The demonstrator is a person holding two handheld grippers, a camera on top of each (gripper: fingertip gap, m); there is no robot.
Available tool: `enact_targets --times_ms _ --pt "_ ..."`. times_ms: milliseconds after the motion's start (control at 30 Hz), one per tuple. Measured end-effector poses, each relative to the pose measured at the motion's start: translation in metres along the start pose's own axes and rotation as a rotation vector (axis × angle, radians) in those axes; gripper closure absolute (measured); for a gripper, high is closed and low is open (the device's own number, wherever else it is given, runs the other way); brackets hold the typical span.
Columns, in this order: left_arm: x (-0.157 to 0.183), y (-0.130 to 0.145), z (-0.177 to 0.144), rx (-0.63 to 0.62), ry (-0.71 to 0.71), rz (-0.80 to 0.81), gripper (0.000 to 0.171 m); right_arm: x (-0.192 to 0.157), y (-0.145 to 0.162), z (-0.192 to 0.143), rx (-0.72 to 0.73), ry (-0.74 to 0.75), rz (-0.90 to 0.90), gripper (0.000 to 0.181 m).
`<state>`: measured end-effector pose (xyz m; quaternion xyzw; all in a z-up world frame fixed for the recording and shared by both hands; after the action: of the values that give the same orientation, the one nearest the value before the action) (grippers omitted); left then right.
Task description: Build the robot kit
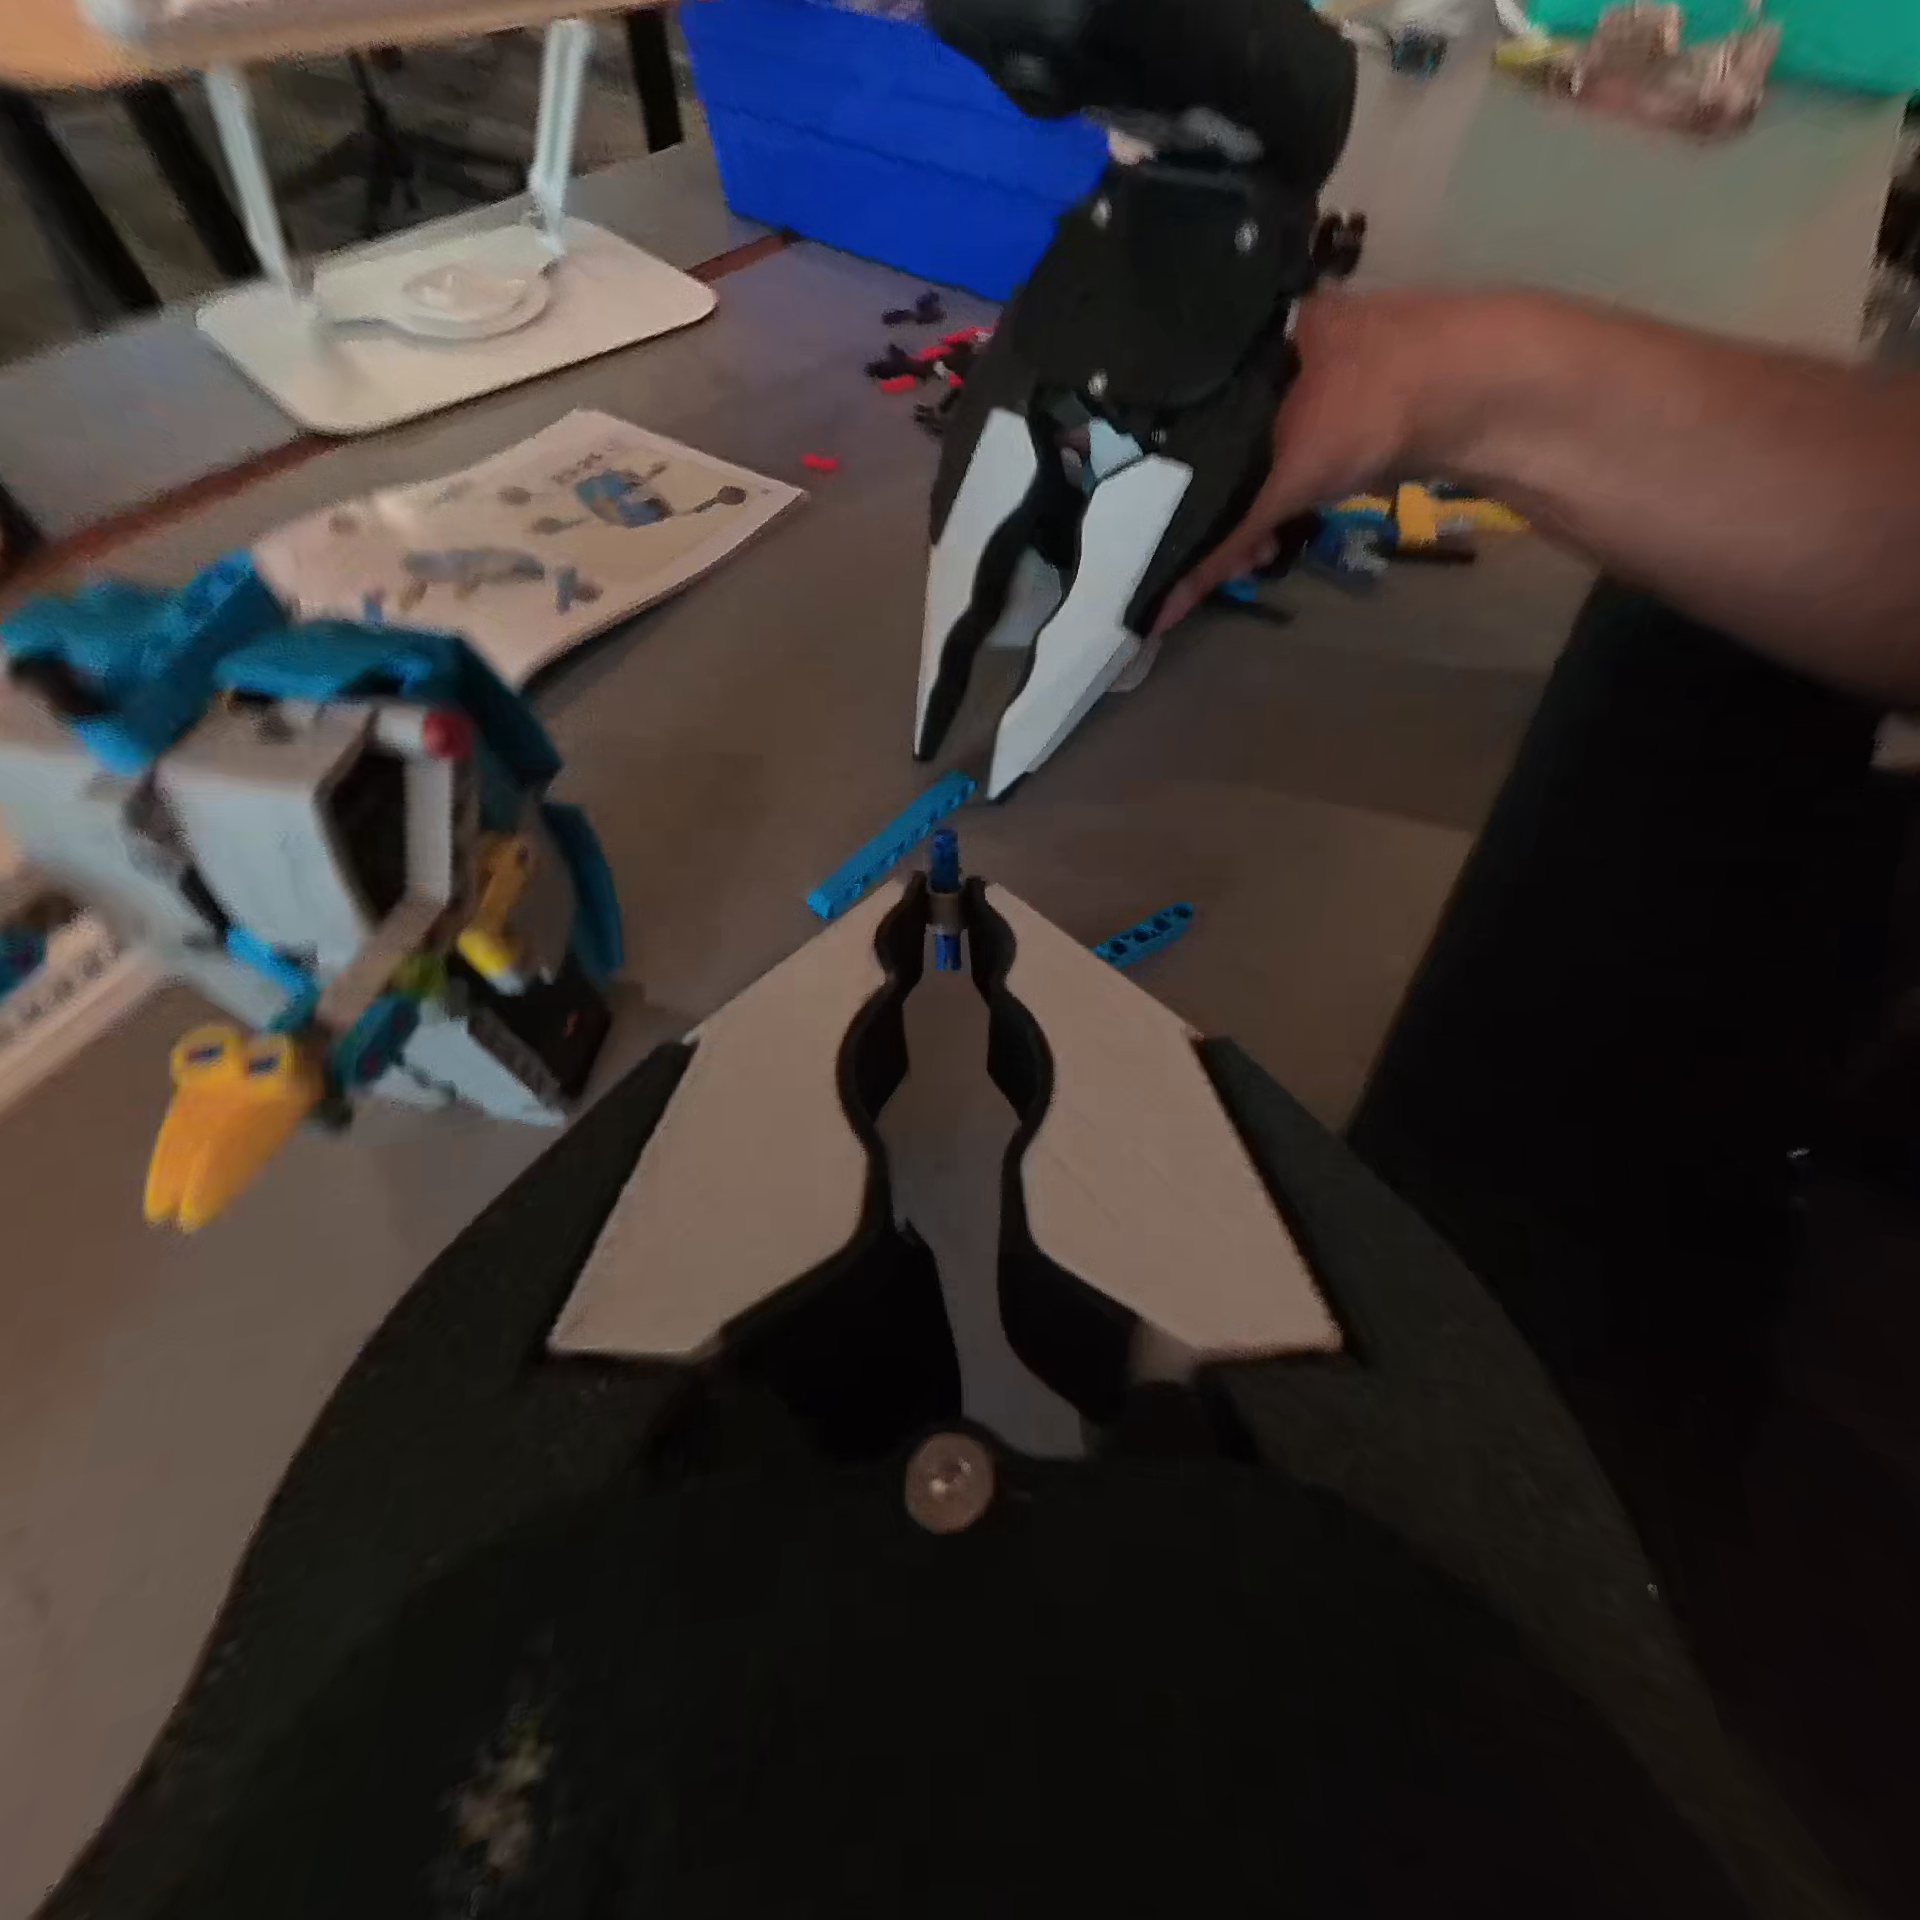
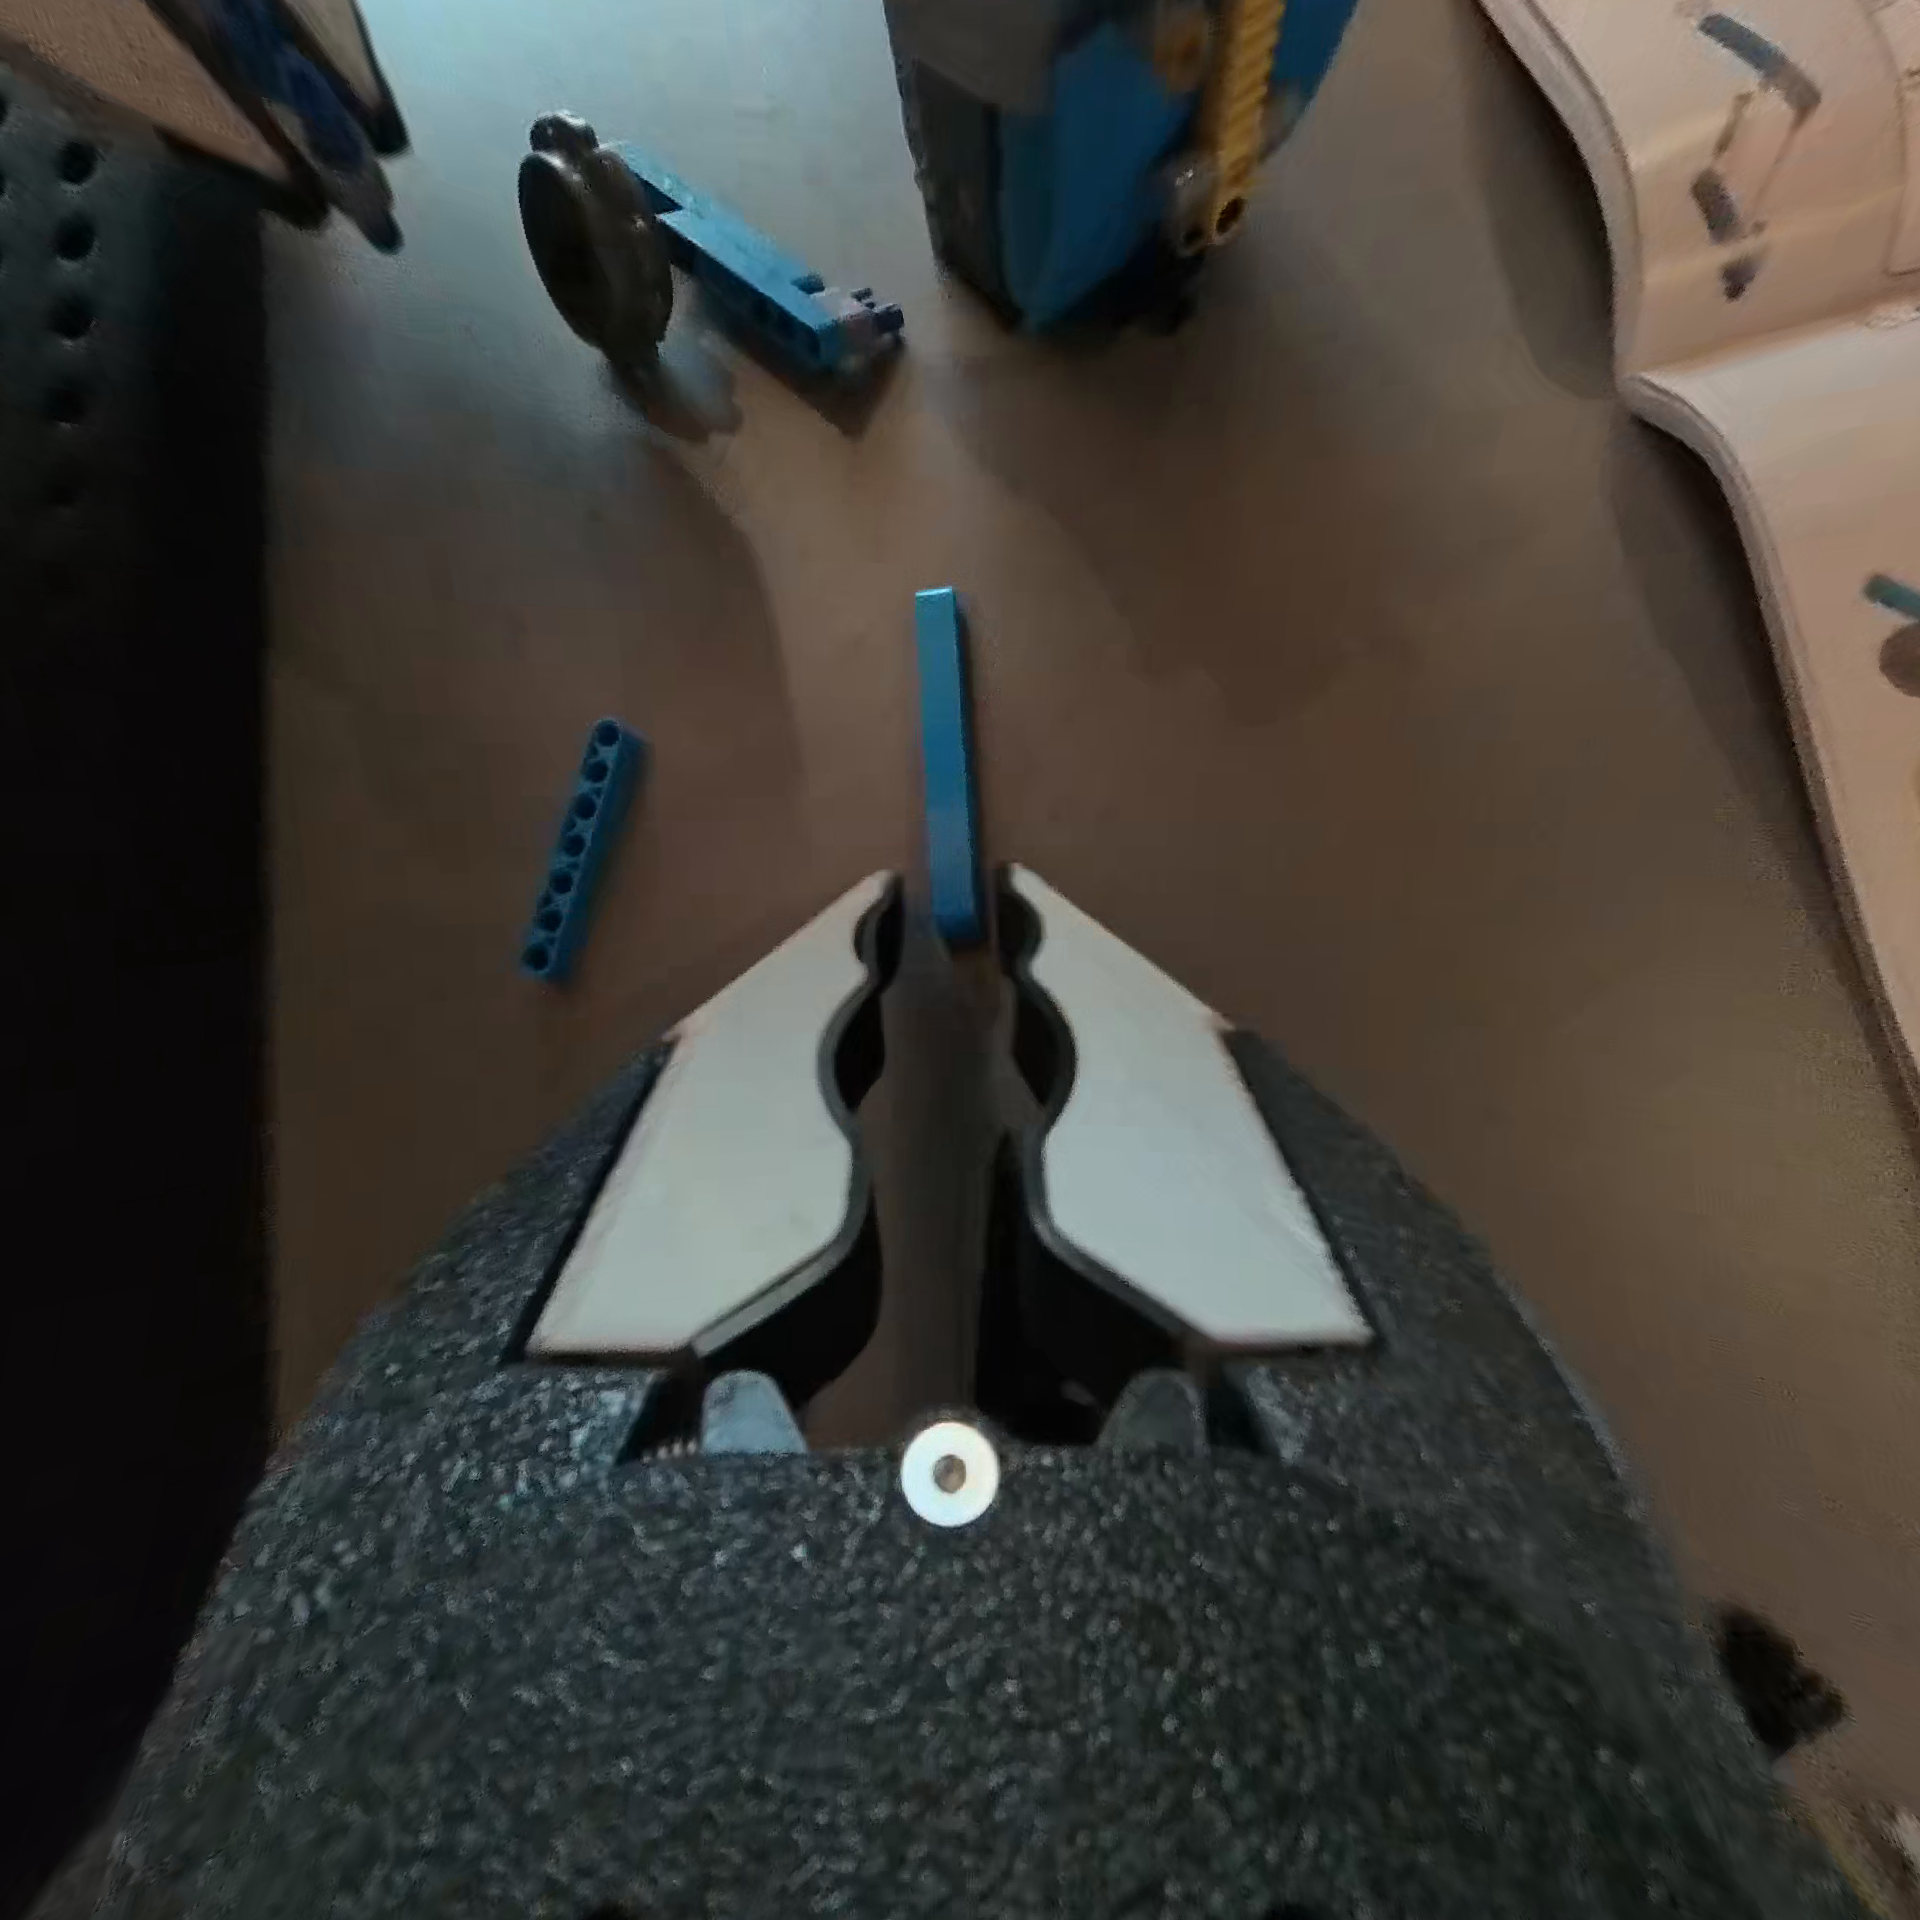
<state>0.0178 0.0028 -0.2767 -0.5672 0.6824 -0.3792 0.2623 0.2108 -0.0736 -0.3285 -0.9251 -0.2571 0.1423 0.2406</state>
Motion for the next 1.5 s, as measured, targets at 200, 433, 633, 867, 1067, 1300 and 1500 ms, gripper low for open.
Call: enact_targets --times_ms 200,433,633,867,1067,1300,1500 --pt "0.023 -0.027 0.018 0.159 -0.073 0.535 0.165 -0.032 -0.01 -0.056 0.37 -0.242 0.107 0.151" --pt "0.046 -0.034 0.02 0.327 -0.099 1.04 0.164 -0.058 -0.025 -0.063 0.485 -0.805 0.139 0.125" --pt "0.052 -0.032 0.023 0.319 -0.108 1.137 0.164 -0.06 -0.027 -0.049 0.341 -0.75 0.061 0.154" --pt "0.025 -0.016 0.054 -0.007 -0.222 0.816 0.134 -0.008 -0.006 -0.035 0.149 -0.323 0.091 0.156" --pt "-0.006 -0.019 0.083 -0.222 -0.143 0.423 0.139 0.039 -0.005 -0.014 0.005 -0.023 -0.041 0.155" --pt "0.005 -0.033 0.075 -0.348 -0.04 0.333 0.139 0.043 -0.008 0.0 -0.009 -0.077 -0.125 0.152" --pt "-0.012 -0.028 0.095 -0.48 -0.044 0.322 0.141 0.043 0.0 -0.017 0.033 -0.075 -0.104 0.142"
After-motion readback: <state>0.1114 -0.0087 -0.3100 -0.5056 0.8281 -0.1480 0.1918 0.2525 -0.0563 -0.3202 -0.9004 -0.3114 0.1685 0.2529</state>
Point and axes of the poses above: each gripper's, where its closed fingertips meet, z out along the fingers, y out of its underside, x = y × z across the jaws, the point moved 8 cm from there along -z, back along the fingers, and after that the axes turned 10 degrees about -x, right-handed, at the moved point
